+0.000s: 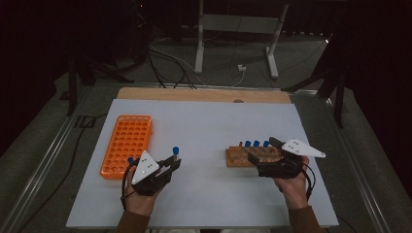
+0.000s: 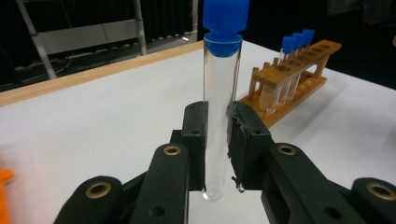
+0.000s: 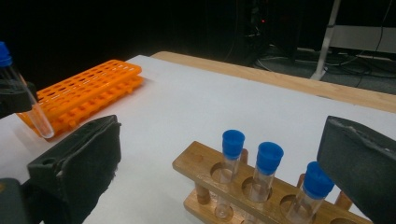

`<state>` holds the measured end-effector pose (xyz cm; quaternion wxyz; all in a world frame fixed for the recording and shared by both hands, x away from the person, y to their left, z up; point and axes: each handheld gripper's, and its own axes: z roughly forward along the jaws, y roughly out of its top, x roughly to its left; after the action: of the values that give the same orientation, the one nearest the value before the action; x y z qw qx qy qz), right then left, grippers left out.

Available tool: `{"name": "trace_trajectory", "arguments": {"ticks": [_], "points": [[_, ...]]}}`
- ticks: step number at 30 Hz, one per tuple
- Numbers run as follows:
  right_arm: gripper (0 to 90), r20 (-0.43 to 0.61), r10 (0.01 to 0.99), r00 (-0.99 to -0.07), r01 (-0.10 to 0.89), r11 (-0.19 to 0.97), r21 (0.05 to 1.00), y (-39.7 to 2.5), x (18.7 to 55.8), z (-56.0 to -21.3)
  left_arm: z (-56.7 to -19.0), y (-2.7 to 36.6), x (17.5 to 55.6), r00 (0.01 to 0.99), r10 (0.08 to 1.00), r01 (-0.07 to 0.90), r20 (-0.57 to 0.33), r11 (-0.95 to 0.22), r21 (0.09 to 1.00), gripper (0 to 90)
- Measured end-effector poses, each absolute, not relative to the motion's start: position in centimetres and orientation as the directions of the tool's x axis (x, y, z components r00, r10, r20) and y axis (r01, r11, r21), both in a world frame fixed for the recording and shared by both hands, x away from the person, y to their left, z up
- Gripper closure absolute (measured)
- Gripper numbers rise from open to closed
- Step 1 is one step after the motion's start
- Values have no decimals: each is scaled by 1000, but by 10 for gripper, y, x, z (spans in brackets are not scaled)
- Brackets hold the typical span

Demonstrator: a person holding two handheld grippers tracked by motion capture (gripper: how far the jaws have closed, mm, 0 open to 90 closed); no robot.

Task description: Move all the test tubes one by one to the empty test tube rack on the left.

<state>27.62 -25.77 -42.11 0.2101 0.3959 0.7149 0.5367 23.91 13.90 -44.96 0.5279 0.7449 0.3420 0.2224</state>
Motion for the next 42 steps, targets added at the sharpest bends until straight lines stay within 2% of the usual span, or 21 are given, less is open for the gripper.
{"name": "trace_trajectory", "arguments": {"ticks": [20, 42], "points": [[0, 146, 793, -591, 346, 86, 934, -262, 277, -421, -450, 192, 218, 609, 793, 282, -29, -182, 942, 779], [0, 144, 798, -586, 338, 80, 938, -265, 276, -418, -455, 243, 209, 455, 890, 304, -26, -128, 944, 778]]}}
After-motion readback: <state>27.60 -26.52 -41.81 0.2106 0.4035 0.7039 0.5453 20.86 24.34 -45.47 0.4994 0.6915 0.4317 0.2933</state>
